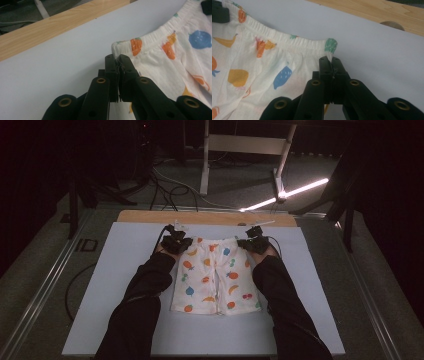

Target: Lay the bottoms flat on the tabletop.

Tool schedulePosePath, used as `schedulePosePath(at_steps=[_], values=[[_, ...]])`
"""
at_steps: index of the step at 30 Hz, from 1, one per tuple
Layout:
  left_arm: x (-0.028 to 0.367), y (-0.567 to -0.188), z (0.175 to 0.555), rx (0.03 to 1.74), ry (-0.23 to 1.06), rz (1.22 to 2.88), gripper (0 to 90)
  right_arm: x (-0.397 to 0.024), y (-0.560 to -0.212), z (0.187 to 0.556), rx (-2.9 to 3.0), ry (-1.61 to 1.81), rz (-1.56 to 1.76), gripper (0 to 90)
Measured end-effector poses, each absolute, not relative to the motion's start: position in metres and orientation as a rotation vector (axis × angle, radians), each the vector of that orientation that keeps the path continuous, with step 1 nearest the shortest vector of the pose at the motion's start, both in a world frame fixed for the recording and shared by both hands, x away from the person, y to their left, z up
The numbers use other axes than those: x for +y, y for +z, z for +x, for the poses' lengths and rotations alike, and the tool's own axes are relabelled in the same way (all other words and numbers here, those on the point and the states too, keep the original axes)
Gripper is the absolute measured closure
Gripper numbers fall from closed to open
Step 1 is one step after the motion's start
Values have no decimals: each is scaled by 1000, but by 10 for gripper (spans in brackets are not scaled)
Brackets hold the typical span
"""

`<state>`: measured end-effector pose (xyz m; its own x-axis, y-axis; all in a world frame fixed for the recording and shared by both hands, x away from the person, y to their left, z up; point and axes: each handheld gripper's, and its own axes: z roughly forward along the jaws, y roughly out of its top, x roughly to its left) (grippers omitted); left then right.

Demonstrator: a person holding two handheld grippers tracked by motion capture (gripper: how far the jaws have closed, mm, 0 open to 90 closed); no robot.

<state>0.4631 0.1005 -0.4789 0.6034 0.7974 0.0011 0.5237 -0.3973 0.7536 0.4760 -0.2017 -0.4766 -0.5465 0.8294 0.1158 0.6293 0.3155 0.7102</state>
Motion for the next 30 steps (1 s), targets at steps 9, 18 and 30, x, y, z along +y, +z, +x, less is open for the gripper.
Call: schedulePosePath(at_steps=[9,18,30], values=[[98,-482,477,1050,488,2079,870,-201,-476,492,2279,1035,1362,897],[92,-488,481,1117,420,2116,554,-197,-484,497,2278,1029,1376,559],[92,-467,467,1039,337,2067,15,-190,-474,490,2318,1133,1311,148]])
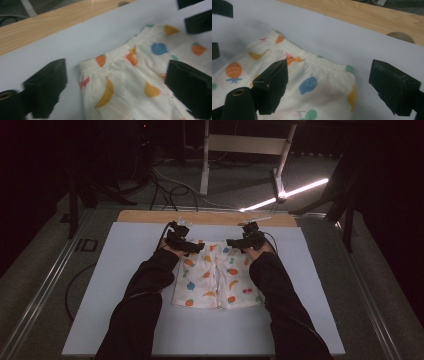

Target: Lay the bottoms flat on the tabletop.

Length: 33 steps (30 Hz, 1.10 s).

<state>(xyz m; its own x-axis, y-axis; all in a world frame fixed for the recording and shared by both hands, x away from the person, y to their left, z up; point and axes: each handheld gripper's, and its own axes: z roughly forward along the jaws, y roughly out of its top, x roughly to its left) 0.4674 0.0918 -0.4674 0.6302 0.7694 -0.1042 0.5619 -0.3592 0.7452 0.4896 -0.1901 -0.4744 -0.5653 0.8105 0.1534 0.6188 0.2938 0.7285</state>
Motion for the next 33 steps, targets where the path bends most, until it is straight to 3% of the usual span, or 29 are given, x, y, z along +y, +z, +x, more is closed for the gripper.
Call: schedulePosePath(at_steps=[11,33], values=[[99,-457,441,948,232,2105,0,-181,-465,472,2437,1163,1193,137],[130,-438,397,837,245,2066,0,-183,-453,447,2478,1235,1022,141]])
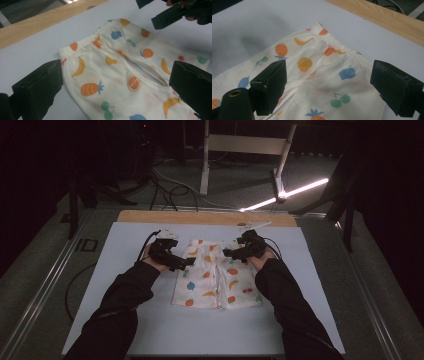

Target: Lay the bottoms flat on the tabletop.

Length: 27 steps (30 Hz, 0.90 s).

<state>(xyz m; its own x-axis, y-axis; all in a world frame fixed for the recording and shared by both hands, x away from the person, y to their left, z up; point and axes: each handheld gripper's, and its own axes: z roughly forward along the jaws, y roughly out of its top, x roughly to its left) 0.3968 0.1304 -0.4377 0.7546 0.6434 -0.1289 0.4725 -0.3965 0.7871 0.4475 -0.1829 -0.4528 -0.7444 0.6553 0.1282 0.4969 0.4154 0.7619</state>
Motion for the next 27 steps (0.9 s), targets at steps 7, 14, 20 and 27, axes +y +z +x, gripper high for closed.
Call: schedulePosePath(at_steps=[7,14,20,27], values=[[139,-442,377,812,239,2080,0,-178,-452,430,2486,1255,981,143],[152,-441,357,792,211,2082,0,-176,-452,404,2509,1304,929,142],[157,-449,337,777,186,2087,0,-178,-456,377,2520,1342,875,144],[156,-466,311,762,158,2103,0,-182,-468,344,2542,1372,830,143]])
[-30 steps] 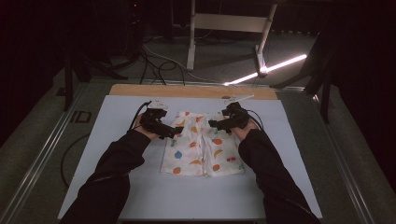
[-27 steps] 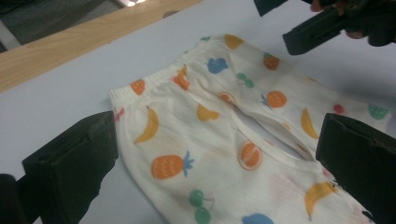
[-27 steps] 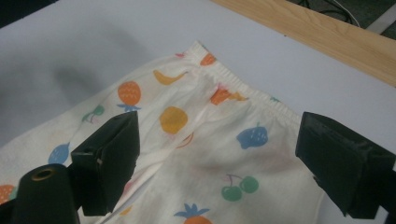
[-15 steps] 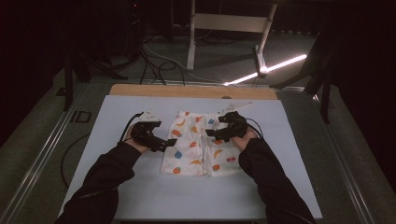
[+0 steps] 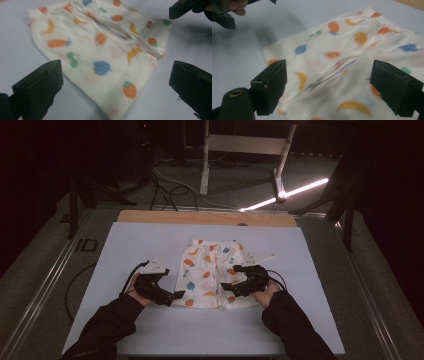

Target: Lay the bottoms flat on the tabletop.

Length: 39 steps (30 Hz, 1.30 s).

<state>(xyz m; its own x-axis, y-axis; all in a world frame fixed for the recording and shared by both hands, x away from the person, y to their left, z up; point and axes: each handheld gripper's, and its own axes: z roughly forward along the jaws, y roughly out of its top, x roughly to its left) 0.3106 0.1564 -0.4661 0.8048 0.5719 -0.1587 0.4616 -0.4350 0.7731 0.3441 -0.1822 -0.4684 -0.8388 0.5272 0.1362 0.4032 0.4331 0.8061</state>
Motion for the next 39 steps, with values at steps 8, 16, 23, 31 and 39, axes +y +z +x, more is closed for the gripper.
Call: schedulePosePath(at_steps=[8,16,23,31,39], values=[[156,-476,283,739,174,2126,0,-196,-481,312,2581,1368,774,143],[167,-481,262,717,183,2137,0,-216,-487,286,2576,1363,777,140],[186,-486,244,733,199,2140,0,-229,-493,263,2573,1327,747,126],[210,-491,230,759,228,2153,0,-249,-496,249,2549,1260,758,109],[228,-492,230,791,256,2136,0,-269,-504,246,2527,1217,830,110]])
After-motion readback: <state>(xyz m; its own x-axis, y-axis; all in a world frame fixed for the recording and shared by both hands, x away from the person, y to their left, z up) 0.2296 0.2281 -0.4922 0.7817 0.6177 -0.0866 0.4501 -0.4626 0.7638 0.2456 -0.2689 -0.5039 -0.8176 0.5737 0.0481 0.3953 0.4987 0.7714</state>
